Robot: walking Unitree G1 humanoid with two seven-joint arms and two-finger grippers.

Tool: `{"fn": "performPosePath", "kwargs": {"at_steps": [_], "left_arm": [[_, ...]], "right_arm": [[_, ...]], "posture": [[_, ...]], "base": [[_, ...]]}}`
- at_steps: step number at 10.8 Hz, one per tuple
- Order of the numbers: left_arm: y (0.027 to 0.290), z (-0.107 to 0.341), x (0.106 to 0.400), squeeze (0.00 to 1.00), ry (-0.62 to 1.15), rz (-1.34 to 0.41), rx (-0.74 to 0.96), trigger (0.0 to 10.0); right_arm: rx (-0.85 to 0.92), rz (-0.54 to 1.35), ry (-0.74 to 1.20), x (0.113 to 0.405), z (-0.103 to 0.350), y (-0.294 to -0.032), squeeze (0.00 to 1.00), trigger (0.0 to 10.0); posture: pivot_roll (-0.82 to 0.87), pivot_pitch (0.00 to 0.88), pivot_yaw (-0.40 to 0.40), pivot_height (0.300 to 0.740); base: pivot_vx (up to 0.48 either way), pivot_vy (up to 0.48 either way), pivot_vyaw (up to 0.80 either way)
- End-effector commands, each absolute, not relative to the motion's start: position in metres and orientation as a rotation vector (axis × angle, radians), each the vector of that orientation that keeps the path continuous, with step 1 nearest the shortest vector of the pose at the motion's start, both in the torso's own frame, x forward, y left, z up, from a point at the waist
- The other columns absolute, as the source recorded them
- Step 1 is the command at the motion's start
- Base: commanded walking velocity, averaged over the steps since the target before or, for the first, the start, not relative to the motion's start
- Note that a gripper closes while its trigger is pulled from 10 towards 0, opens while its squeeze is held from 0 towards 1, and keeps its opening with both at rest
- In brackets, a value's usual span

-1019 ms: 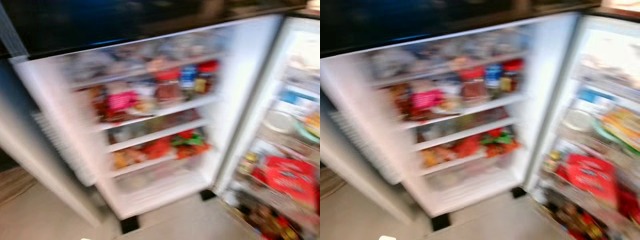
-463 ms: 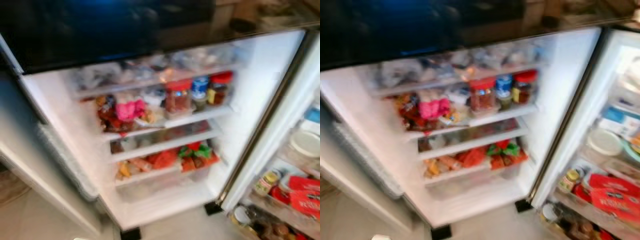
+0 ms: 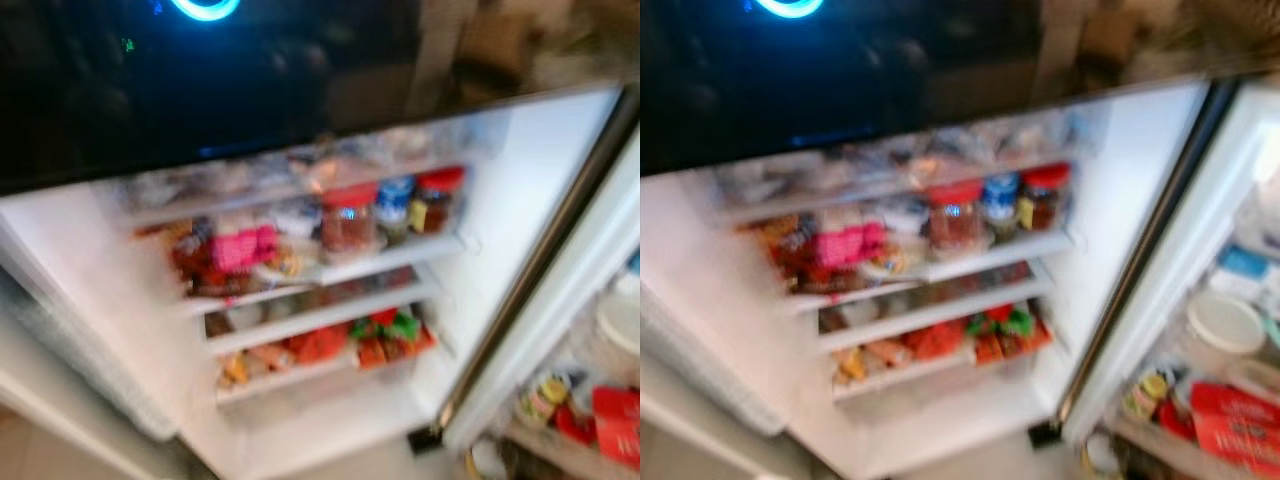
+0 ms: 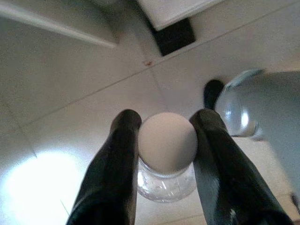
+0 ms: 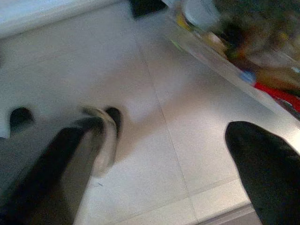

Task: Restocking fridge

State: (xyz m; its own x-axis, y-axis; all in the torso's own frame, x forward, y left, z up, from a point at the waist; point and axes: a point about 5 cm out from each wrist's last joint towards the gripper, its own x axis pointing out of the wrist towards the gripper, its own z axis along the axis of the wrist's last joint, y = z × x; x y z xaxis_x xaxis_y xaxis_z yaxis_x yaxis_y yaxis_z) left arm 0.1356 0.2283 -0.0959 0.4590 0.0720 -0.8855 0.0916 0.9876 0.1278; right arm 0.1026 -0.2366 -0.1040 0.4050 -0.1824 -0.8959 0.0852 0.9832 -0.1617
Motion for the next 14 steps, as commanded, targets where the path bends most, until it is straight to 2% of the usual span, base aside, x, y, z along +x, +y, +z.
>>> {"fn": "performPosePath", "kwargs": {"at_steps": [1, 4, 5, 7, 10, 14], "left_arm": [[0.235, -0.096, 0.131, 0.0, 1.102, -0.001, 0.175, 10.0], [0.237, -0.095, 0.131, 0.0, 1.103, -0.005, 0.182, 10.0], [0.24, -0.094, 0.131, 0.0, 1.104, -0.006, 0.191, 10.0], [0.245, -0.094, 0.128, 0.0, 1.108, 0.0, 0.194, 10.0], [0.245, -0.094, 0.129, 0.0, 1.105, -0.001, 0.193, 10.0], [0.244, -0.09, 0.139, 0.0, 1.059, 0.02, 0.221, 10.0]], "right_arm": [[-0.087, -0.165, 1.175, 0.094, -0.107, -0.233, 0.0, 10.0], [-0.081, -0.16, 1.166, 0.095, -0.107, -0.232, 0.0, 10.0], [-0.126, -0.105, 1.148, 0.101, -0.106, -0.229, 0.0, 10.0], [-0.129, -0.098, 1.144, 0.107, -0.105, -0.225, 0.0, 10.0], [-0.122, -0.084, 1.142, 0.111, -0.105, -0.223, 0.0, 10.0], [-0.114, -0.048, 1.151, 0.109, -0.107, -0.217, 0.0, 10.0]], "posture": [[0.0, 0.0, 0.044, 0.74], [0.0, 0.0, 0.045, 0.74], [0.0, 0.0, 0.045, 0.74], [0.0, 0.0, 0.044, 0.74], [-0.01, 0.0, 0.043, 0.74], [0.0, 0.0, 0.042, 0.74]], "base": [[0.0, 0.0, 0.0], [0.0, 0.0, 0.0], [0.0, -0.266, 0.0], [0.0, -0.279, 0.8], [0.0, -0.299, 0.0], [0.0, 0.0, 0.0]]}}
